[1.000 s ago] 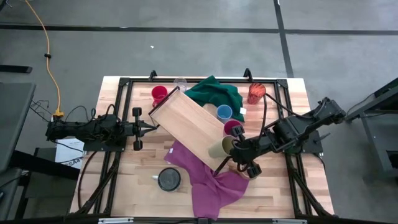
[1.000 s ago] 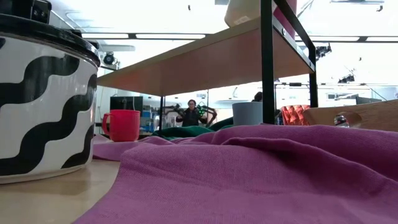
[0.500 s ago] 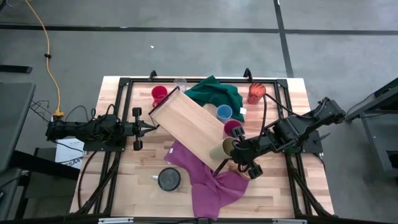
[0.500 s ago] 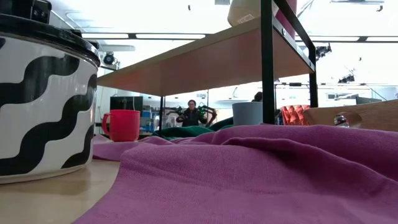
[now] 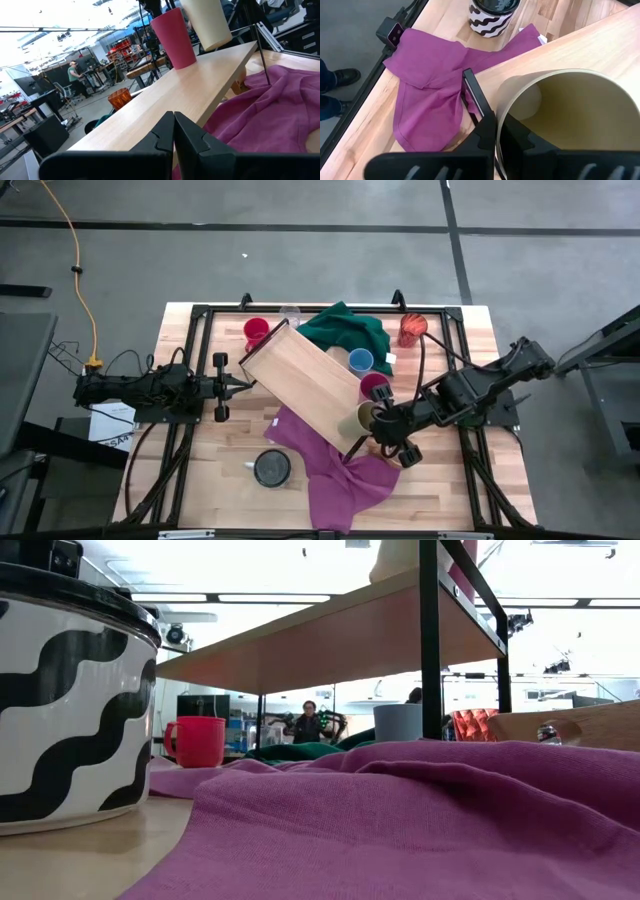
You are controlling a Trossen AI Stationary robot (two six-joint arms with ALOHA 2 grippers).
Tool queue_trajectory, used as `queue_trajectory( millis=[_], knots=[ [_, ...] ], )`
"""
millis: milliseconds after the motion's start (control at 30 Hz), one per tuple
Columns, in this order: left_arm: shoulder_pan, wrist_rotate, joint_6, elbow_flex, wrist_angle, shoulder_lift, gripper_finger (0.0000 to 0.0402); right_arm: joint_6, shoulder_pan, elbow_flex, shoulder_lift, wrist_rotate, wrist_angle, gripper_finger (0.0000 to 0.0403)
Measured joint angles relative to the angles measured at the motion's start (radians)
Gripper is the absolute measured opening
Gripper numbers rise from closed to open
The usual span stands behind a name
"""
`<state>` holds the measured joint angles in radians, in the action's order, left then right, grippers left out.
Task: Stack small to large cups/mugs on shelf
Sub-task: Put the gray cup on the shelf
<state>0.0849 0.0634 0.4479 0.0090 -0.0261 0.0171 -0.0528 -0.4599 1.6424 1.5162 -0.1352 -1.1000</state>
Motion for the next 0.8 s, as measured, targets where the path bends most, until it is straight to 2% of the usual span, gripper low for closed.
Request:
queue_trajectory(
  millis=[800],
  knots=[
    [0.0, 0.0, 0.0, 0.0, 0.0, 0.0, 0.0001, 0.002, 0.0, 0.0, 0.022, 0.016, 0.019, 0.0001]
  ],
)
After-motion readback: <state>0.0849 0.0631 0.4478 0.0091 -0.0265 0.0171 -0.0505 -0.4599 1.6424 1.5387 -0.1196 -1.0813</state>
